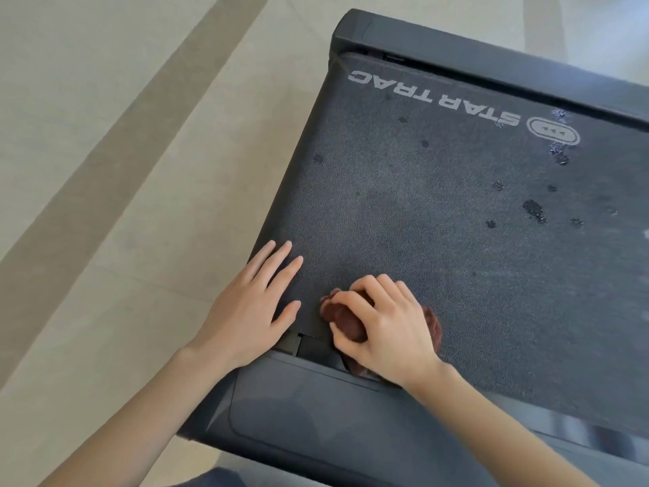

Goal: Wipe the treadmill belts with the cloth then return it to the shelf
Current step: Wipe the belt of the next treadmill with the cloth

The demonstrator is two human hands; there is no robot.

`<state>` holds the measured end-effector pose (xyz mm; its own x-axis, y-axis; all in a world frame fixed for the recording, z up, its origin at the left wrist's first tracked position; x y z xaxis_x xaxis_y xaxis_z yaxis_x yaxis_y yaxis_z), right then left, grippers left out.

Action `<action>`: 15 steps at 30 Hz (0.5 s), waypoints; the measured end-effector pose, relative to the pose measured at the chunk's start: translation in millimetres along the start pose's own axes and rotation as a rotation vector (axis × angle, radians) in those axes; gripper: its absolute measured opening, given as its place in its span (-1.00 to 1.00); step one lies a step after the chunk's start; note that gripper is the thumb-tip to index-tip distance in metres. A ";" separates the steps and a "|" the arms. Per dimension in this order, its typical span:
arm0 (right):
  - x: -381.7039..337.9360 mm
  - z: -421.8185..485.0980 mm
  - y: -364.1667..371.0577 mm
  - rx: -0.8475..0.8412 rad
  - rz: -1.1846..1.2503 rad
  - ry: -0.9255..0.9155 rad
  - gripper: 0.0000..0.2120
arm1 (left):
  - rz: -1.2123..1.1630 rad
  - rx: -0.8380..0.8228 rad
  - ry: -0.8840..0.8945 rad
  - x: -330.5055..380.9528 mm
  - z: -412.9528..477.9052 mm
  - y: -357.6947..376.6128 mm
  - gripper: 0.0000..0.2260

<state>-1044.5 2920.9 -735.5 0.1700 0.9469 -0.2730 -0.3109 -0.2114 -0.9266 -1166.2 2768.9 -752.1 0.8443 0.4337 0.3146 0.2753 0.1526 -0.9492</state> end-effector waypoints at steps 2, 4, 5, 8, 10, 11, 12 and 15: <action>4.7 21.4 5.0 0.011 -0.005 -0.016 -0.78 | -0.035 0.013 -0.036 -0.5 -9.8 0.2 -0.51; 11.0 53.9 14.4 0.028 -0.020 0.001 -0.77 | -0.046 0.011 -0.046 -0.3 -16.7 1.8 -0.47; 14.3 72.5 20.1 0.035 -0.029 0.014 -0.77 | -0.039 0.004 -0.041 0.2 -18.4 3.2 -0.46; 24.9 130.3 35.9 0.073 -0.029 0.079 -0.75 | -0.007 -0.001 -0.034 2.7 -19.8 5.8 -0.44; 34.5 169.4 44.3 0.091 -0.024 0.142 -0.73 | -0.014 0.011 -0.035 2.5 -19.4 8.2 -0.44; 40.0 187.3 47.9 0.100 -0.028 0.174 -0.71 | -0.026 0.016 -0.036 2.1 -20.0 9.7 -0.44; 45.5 204.2 51.0 0.110 -0.033 0.200 -0.69 | -0.040 0.024 -0.041 1.6 -20.4 10.3 -0.44; 55.2 241.1 57.6 0.125 -0.056 0.256 -0.67 | -0.068 0.057 -0.055 0.7 -19.8 8.0 -0.45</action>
<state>-1278.6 3019.4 -741.7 0.4154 0.8611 -0.2931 -0.4047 -0.1136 -0.9074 -1154.4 2752.8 -759.7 0.7976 0.4685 0.3799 0.3032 0.2331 -0.9240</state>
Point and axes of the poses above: each hand's wrist, its own z-axis towards the middle knuckle, its own y-axis out of the palm, x = y × z, the point moved 3 cm from there along z, towards the middle knuckle, and after that the axes turned 7 degrees about y, right-handed, at the moved point
